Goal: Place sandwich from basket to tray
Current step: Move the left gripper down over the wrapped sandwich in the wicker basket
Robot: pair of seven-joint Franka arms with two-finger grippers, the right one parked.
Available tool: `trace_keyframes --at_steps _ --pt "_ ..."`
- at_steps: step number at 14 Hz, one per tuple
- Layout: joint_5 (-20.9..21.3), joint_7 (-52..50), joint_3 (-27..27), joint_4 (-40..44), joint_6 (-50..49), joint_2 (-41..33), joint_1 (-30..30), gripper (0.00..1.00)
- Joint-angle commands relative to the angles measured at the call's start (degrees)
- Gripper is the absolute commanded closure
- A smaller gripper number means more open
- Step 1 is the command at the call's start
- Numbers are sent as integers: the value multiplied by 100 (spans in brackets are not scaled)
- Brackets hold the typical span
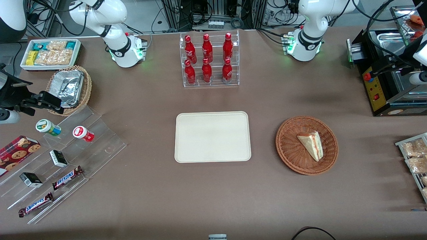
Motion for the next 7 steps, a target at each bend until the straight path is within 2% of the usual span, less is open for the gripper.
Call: trace_keyframes --at_steps 1,5,7 --pt "-25 98 -117 272 -150 158 81 0" --pt "37 11 -82 263 -27 411 45 0" --pt "72 -234 -73 53 349 640 45 0"
